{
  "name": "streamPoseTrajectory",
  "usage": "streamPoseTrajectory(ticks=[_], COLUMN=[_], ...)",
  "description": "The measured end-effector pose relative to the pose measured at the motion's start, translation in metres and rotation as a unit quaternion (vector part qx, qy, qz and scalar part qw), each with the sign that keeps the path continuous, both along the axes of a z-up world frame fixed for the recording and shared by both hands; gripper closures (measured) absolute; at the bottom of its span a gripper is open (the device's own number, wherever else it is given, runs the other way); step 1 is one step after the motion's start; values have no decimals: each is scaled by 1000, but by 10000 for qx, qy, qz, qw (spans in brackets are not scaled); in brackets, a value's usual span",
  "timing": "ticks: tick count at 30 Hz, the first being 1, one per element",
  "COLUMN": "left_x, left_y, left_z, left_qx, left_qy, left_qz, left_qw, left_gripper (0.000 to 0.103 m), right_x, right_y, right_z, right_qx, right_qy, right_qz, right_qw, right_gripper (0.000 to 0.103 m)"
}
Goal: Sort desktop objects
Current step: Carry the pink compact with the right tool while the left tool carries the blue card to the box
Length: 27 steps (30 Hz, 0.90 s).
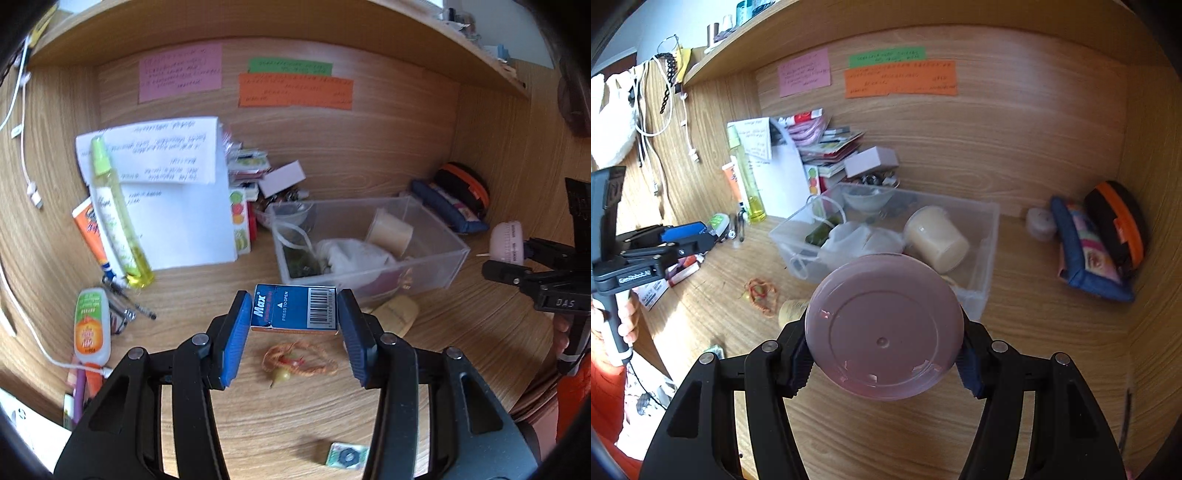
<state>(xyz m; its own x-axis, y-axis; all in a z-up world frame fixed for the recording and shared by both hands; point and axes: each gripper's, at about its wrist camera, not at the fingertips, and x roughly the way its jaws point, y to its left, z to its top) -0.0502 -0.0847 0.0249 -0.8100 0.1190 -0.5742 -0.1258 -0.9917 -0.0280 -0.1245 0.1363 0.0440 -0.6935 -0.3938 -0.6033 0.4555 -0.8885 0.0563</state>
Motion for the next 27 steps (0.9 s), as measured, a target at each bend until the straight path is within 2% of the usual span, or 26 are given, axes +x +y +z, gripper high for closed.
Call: streamPoseTrajectory(ticks=[8,17,27], left_x=[-23,-65,-116], left_y=[27,49,55], left_z=[21,31,20], left_qx=[-45,-37,127], left_qy=[242,278,6], left_qz=[-318,-480,-486], left_qw=[9992,9985,9987], left_gripper=[56,56,56], right_x=[-25,-57,-99], right_y=[1,-8,-23], right_z=[15,22,18], right_qx=[84,188,273], right_qy=[144,221,105], right_qz=[-79,-57,62], right_qw=[9998,9996,9996], right_gripper=[43,43,43])
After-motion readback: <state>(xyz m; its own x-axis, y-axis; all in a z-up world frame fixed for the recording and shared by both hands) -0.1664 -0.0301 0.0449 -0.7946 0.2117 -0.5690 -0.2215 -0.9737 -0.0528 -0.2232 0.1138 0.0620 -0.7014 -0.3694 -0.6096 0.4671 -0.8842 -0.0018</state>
